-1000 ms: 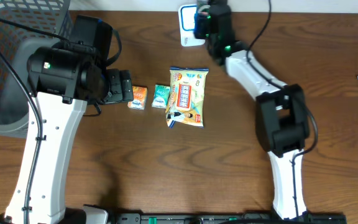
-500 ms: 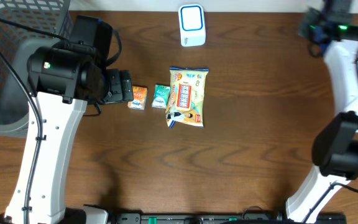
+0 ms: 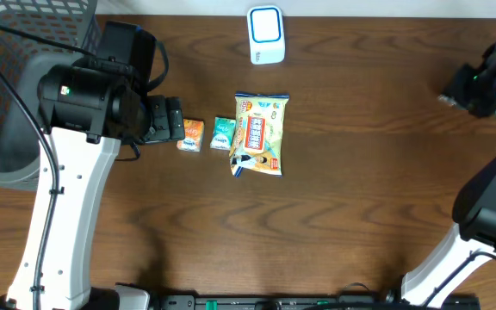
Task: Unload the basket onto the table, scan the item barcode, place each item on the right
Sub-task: 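Lower the Zam-Buk box onto the table right of the yellow pack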
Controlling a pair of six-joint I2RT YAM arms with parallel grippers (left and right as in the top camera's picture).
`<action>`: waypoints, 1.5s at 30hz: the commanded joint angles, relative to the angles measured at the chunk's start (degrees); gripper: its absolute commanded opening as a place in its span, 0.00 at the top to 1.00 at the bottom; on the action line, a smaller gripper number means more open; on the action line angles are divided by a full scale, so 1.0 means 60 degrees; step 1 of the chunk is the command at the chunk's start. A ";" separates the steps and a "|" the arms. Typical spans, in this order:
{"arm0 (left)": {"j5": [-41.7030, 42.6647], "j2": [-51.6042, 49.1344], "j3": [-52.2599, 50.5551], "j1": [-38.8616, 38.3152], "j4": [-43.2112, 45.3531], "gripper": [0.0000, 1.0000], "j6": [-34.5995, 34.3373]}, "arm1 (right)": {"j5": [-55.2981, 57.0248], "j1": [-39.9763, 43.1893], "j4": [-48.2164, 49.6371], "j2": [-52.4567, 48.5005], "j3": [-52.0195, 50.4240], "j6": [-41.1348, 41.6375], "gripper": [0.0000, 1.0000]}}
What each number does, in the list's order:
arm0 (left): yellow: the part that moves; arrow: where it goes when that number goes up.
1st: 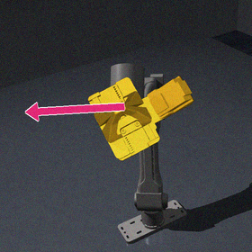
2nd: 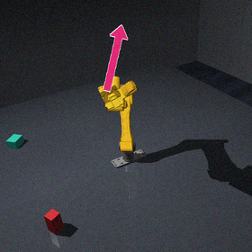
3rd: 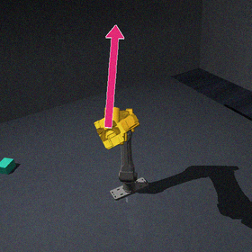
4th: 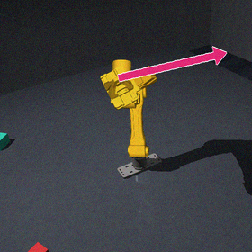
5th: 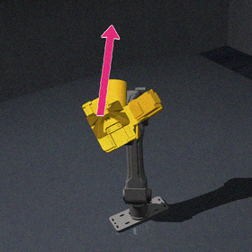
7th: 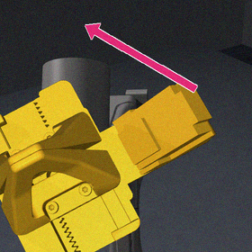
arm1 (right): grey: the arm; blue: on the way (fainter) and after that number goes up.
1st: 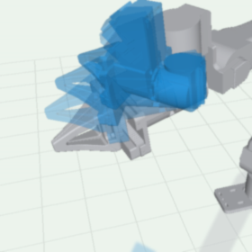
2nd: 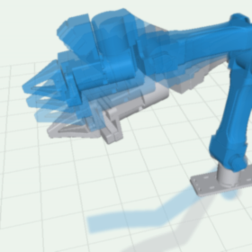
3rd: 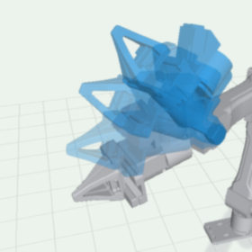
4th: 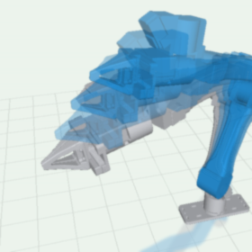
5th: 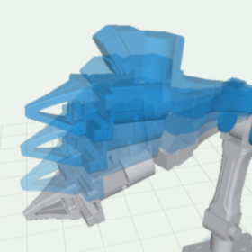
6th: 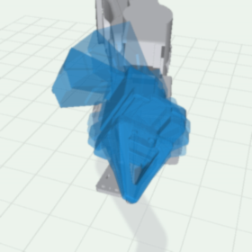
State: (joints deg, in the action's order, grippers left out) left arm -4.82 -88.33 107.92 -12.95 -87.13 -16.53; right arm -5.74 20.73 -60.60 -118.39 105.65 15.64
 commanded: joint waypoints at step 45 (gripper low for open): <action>-0.0047 -0.0004 -0.0029 -0.0004 -0.0040 0.02 -0.0047 | -0.1253 -0.4477 0.2900 -0.0022 -0.2102 -0.0820 0.44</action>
State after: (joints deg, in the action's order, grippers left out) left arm -4.82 -88.33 107.92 -12.95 -87.13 -16.53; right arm -10.02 -6.98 -44.60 -118.50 92.88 16.97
